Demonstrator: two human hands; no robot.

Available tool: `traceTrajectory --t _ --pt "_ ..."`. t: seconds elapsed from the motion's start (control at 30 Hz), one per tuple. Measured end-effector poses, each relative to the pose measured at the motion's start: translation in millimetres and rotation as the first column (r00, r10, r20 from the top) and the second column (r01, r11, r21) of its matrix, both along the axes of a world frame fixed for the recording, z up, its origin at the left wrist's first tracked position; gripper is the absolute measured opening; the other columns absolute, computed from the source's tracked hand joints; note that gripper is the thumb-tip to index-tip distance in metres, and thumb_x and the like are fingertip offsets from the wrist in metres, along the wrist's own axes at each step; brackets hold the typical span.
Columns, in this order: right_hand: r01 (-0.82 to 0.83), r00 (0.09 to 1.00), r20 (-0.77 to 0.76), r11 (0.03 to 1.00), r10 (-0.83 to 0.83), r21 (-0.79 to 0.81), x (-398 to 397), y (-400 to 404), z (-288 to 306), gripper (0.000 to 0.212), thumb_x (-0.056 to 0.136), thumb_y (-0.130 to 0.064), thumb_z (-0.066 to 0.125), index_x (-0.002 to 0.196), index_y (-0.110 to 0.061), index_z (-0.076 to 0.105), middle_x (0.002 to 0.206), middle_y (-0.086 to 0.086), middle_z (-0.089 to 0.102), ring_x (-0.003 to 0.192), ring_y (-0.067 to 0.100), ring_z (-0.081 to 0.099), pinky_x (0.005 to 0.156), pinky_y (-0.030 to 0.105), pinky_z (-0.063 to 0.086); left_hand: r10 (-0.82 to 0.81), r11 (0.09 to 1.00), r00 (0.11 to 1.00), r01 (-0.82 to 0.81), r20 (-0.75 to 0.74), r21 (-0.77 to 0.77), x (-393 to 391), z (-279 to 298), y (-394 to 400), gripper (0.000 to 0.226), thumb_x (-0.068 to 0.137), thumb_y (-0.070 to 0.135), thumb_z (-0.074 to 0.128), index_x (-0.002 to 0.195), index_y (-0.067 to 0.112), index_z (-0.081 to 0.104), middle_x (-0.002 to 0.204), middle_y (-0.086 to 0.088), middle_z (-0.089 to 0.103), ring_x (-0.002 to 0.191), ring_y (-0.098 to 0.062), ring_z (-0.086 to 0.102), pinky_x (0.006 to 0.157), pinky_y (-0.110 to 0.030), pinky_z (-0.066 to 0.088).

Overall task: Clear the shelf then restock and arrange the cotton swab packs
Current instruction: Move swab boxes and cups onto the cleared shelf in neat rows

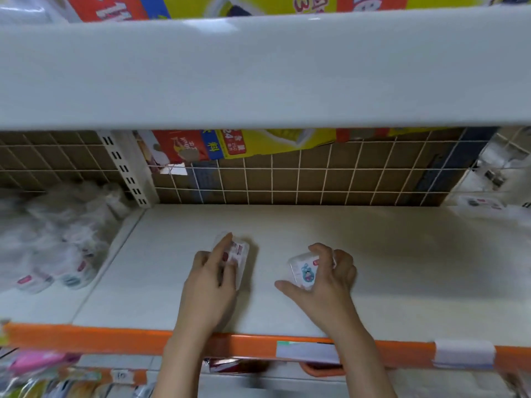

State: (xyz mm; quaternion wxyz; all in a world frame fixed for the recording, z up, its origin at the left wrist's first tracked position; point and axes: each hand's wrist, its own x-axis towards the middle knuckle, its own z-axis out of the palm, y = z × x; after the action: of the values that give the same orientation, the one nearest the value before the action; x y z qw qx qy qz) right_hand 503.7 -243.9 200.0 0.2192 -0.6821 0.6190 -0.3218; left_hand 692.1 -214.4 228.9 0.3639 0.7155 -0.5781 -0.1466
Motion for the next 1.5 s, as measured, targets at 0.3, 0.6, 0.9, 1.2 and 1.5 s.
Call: traceTrajectory --t 0.3,0.6,0.9,1.2,1.5 --pt "-0.100 0.994 -0.051 0.995 0.101 0.011 11.4 -1.1 -3.3 0.090 0.063 -0.011 0.078 0.135 -0.019 0.024 0.129 0.004 0.008 0.125 0.024 0.018 0.105 0.022 0.023 0.141 0.987 0.988 -0.146 -0.067 -0.065 3.3 2.4 16.0 0.091 0.067 0.031 0.081 0.141 0.038 0.029 0.112 0.003 0.046 0.099 -0.019 0.052 0.078 -0.030 0.043" --pt "-0.072 0.995 0.055 0.971 0.087 -0.226 40.9 -4.5 8.5 0.073 0.066 0.001 0.072 0.130 -0.015 0.041 0.136 0.012 0.029 0.121 0.033 0.041 0.093 0.029 0.041 0.229 0.965 0.973 -0.228 -0.006 -0.125 29.7 8.1 24.4 0.075 0.053 0.034 0.065 0.120 0.005 0.048 0.107 -0.011 0.052 0.102 -0.029 0.050 0.082 -0.028 0.037" --pt "-0.158 0.978 0.093 0.952 0.188 -0.261 160.1 7.4 40.0 0.066 0.076 -0.001 0.064 0.136 -0.014 0.040 0.137 0.004 0.042 0.119 0.023 0.045 0.096 0.028 0.039 0.241 0.949 0.970 -0.237 -0.006 -0.207 137.4 30.1 47.8 0.091 0.052 0.056 0.048 0.131 0.012 0.049 0.106 0.005 0.032 0.111 -0.021 0.039 0.089 -0.020 0.027" --pt "-0.255 0.960 0.015 0.898 0.279 -0.360 345.6 62.6 53.1 0.058 0.067 -0.018 0.052 0.124 -0.011 0.053 0.128 0.010 0.053 0.114 0.029 0.051 0.094 0.038 0.043 0.342 0.916 0.939 -0.342 -0.037 -0.212 321.8 38.7 99.2 0.061 0.061 0.017 0.069 0.116 0.004 0.046 0.106 -0.013 0.053 0.105 -0.035 0.049 0.085 -0.034 0.037" --pt "-0.369 0.905 0.038 0.828 0.423 -0.421 397.2 69.7 70.1 0.052 0.073 -0.025 0.047 0.123 -0.016 0.055 0.126 0.001 0.056 0.116 0.020 0.051 0.096 0.033 0.042 0.313 0.920 0.940 -0.336 -0.137 -0.201 367.6 34.5 110.9 0.071 0.068 0.028 0.081 0.114 0.016 0.029 0.106 -0.002 0.047 0.094 -0.023 0.051 0.074 -0.029 0.036"
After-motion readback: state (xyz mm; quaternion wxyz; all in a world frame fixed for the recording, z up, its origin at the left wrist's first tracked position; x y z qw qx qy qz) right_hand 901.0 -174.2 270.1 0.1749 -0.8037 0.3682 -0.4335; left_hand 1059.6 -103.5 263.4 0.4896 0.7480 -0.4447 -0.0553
